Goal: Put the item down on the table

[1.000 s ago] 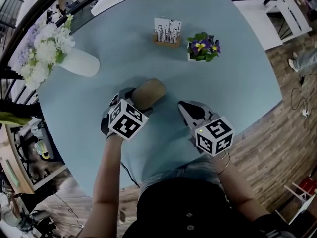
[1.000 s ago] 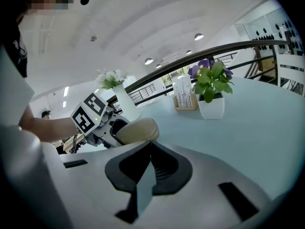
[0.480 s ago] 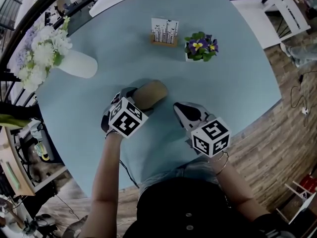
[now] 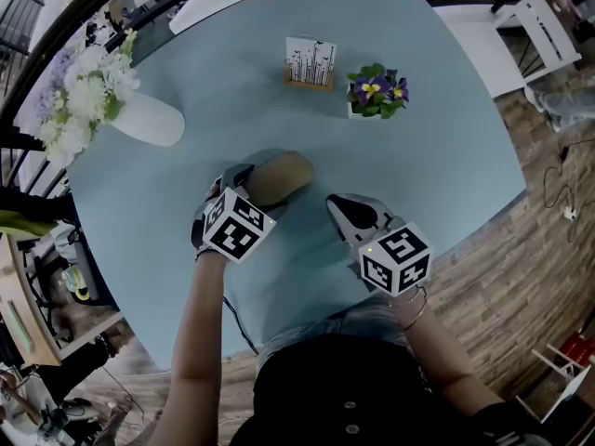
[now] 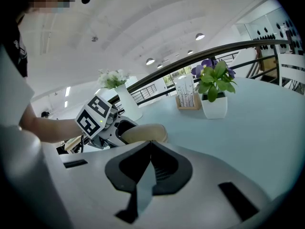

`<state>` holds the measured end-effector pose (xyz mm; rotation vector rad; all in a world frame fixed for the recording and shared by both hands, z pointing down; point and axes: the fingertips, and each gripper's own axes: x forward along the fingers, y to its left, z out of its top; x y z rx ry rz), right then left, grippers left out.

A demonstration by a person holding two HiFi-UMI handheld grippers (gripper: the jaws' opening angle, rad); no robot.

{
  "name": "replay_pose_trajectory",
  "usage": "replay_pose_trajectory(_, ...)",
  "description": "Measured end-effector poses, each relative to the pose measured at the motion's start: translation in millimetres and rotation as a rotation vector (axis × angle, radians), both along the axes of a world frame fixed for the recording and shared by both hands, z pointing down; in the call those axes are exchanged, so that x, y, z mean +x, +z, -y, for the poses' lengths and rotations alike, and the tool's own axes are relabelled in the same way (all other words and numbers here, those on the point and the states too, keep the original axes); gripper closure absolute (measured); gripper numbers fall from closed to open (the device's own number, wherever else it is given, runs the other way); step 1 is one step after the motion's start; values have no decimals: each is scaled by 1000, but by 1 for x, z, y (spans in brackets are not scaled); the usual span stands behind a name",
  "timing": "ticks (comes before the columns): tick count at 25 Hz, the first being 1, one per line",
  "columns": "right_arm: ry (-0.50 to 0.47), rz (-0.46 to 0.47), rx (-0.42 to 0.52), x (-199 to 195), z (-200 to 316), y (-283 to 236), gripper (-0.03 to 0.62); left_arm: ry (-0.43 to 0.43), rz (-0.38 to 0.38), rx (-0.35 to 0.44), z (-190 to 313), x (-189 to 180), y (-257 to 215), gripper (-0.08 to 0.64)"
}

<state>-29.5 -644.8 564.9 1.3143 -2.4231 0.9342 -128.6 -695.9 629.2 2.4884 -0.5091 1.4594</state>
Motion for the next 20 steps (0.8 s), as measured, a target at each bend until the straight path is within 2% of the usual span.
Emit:
replay_pose_trajectory(6,-11,2,16,-4,-1,-7,584,-63,-31,33,4,-5,-10,150)
replay_pose_trajectory(12,-21,-1,39,-8,-5,-17,584,-109,-115,41,-4,-1,-30,150)
replay_pose_trajectory(20,-49,-1,114,-12,-8,-52,584,-231,-296,42,-23,5,-80,152)
